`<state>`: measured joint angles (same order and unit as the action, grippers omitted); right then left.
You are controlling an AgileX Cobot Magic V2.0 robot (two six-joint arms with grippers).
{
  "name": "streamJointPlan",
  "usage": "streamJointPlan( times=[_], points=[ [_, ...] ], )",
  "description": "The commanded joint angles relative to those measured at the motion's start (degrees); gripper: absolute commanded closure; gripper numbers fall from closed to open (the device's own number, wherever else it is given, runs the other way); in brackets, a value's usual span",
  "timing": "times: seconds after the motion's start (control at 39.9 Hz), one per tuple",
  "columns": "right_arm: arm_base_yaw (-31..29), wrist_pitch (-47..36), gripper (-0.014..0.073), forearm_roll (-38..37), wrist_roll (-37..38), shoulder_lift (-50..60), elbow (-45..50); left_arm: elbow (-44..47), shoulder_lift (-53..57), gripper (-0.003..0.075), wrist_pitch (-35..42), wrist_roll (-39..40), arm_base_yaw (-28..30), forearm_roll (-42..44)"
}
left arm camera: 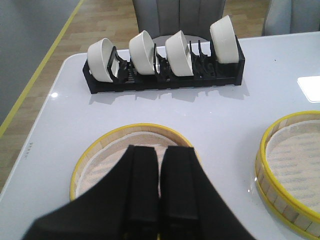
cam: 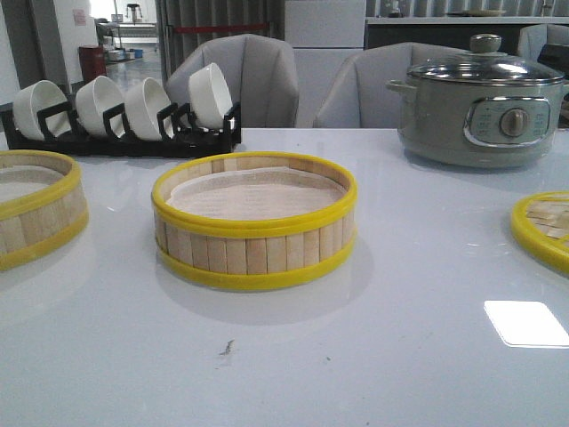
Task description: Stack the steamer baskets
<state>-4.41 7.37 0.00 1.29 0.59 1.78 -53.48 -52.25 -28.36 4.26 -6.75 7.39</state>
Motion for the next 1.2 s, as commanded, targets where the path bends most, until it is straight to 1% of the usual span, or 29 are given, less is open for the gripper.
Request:
streamJointPlan(
  times=[0.0, 0.18, 0.45, 0.53, 0.58, 0.65, 0.75, 0.83, 0.93, 1.1, 1.18],
  points=[
    [-0.4, -5.7, 0.0538, -0.8, -0.5, 1.2, -0.9, -2.2, 0.4, 0.0637, 3.9, -0.2, -0.4, 0.3],
    [-0.4, -7.0, 0.0538, -0.8, -0.5, 1.2, -0.9, -2.2, 0.4, 0.0637, 3.4, -0.2, -0.4, 0.3],
    [-0.4, -15.7, 0.0538, -0.7, -0.4, 1.2, -0.9, -2.2, 0.4, 0.0637, 2.7, -0.2, -0.4, 0.3],
    [-0.3, -19.5, 0.0538, -0.7, -0.3, 1.2, -1.0, -2.2, 0.4, 0.0637, 1.3, -0.2, -0.4, 0.3],
    [-0.3, -19.7, 0.0538, -0.7, -0.3, 1.2, -1.8, -2.2, 0.4, 0.0637, 0.4, -0.2, -0.4, 0.3],
    [-0.2, -16.1, 0.0538, -0.7, -0.3, 1.2, -4.4, -2.2, 0.4, 0.0637, 0.0, -0.2, -0.4, 0.3],
    [-0.2, -7.4, 0.0538, 0.7, 0.5, 0.5, -10.0, -2.2, 0.4, 0.0637, 0.0, -0.2, -0.4, 0.3],
    [-0.1, -1.2, 0.0538, 1.8, 0.6, -2.3, -14.7, -2.2, 0.4, 0.0637, 0.0, -0.2, -0.4, 0.3],
    [-0.1, 4.2, 0.0538, 1.8, 0.6, -9.3, -21.4, -2.2, 0.4, 0.0637, 0.0, -0.2, -0.4, 0.3],
    [-0.1, 13.5, 0.0538, 1.8, 0.6, -24.9, -35.0, -2.2, 0.4, 0.0637, 0.0, -0.2, -0.4, 0.3],
    [-0.1, 15.5, 0.0538, 1.8, 0.6, -29.9, -40.0, -2.2, 0.4, 0.0637, 0.0, -0.2, -0.4, 0.3]
  ],
)
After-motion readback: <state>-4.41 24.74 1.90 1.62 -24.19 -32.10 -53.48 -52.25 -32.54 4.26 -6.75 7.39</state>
